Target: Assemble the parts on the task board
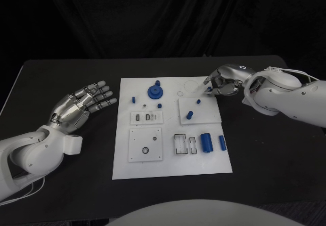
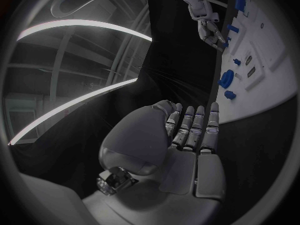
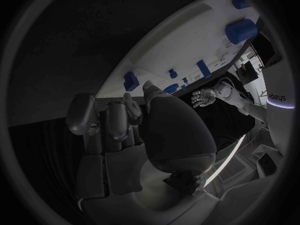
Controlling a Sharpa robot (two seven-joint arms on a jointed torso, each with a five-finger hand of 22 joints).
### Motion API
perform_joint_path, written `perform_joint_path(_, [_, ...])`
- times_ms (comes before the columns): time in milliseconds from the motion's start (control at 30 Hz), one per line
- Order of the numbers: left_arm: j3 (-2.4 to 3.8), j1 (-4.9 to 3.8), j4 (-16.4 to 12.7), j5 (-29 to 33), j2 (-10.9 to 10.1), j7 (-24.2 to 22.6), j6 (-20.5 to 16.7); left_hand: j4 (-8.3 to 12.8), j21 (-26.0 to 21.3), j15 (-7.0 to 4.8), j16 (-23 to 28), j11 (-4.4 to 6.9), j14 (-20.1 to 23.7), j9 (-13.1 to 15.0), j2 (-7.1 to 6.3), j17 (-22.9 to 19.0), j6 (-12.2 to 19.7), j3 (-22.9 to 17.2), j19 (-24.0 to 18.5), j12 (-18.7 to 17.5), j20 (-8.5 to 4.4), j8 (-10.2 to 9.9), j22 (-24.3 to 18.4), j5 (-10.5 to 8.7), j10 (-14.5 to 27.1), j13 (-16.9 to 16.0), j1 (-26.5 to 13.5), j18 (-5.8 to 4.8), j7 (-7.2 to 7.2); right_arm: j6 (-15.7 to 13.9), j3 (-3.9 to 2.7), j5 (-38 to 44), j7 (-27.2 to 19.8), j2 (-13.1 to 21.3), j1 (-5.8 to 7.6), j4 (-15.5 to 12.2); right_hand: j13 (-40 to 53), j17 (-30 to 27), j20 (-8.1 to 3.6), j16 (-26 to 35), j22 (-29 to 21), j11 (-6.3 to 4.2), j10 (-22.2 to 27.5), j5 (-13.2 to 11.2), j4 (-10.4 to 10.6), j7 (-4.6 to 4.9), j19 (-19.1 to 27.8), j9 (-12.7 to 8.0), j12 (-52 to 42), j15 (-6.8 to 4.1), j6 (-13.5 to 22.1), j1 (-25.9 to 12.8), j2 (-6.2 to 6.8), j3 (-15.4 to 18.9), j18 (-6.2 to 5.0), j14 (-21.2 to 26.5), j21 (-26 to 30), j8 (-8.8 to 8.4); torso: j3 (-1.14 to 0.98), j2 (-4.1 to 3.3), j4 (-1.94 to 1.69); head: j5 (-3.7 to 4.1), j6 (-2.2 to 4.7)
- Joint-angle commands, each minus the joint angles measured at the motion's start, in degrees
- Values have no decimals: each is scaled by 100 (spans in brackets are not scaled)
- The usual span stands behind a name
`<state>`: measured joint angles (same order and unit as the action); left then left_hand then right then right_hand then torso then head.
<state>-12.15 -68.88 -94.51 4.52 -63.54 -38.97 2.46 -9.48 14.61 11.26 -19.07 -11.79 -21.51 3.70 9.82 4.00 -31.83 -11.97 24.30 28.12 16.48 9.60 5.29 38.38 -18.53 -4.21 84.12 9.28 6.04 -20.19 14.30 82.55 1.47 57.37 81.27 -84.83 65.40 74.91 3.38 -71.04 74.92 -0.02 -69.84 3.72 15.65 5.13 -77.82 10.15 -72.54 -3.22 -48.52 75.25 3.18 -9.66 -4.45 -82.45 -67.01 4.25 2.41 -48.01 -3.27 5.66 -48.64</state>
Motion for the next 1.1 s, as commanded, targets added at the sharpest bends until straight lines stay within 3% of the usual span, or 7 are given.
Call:
perform_joint_path(33, [4, 6, 0, 16, 12, -213, 91, -8, -27, 53, -20, -40, -6, 7, 7, -2, -1, -42, -39, 24, 13, 11, -6, -28, -12, 8, -63, -28, 58, -99, -1, 0, 92, 30, -28, -12, 39, 30, -6, -30, 349, -9, -58, -27, 3, -44, -43, -10, -38, 1, 20, 15, 46, 40, -69, -36, -35, -22, 1, 5, 9, -1, -3])
perform_joint_path(700, [4, 13, 63, 16, 46, -168, 152, -2, -27, 66, -18, -53, 2, 7, -20, -3, 9, -69, -43, 23, 15, 8, -7, -41, -6, 9, -84, -41, 71, -104, 1, 0, 222, 94, -95, -3, 76, -22, -35, 49, 348, -33, -146, 52, -102, -60, -69, -15, -72, -25, -4, 307, 83, 77, -73, -52, 28, 6, 2, 6, 3, -17, -18])
perform_joint_path(833, [4, 15, 73, 16, 51, -164, 162, -2, -27, 66, -18, -53, 2, 7, -20, -3, 9, -69, -43, 23, 15, 8, -7, -41, -6, 9, -84, -41, 71, -111, 1, 0, 243, 90, -97, -1, 66, -32, -38, 68, 346, -33, -141, 148, -137, -59, -70, 3, -59, -26, -60, 399, 74, 67, -75, -52, 52, 32, -1, 4, -2, -20, -28])
perform_joint_path(967, [4, 16, 84, 16, 58, -158, 171, -1, -28, 68, -19, -56, 2, 7, -24, -3, 11, -78, -44, 22, 14, 8, -8, -42, -6, 9, -88, -43, 72, -122, 1, 0, 266, 80, -99, 6, 36, -53, -43, 109, 347, -35, -119, 549, -229, -57, -71, 77, -21, -30, -222, 619, 62, 9, -79, -48, 104, 109, -2, 5, -1, -18, -33])
perform_joint_path(1100, [4, 18, 90, 16, 63, -154, 178, -1, -28, 68, -19, -56, 2, 7, -24, -3, 11, -78, -44, 22, 14, 8, -8, -42, -6, 9, -88, -43, 72, -153, 1, 0, 272, 68, -100, 15, 35, -56, -47, 123, 352, -42, -120, 704, -261, -64, -74, 150, -14, -33, -338, 701, 56, -20, -81, -48, 130, 172, -1, 3, 0, -20, -35])
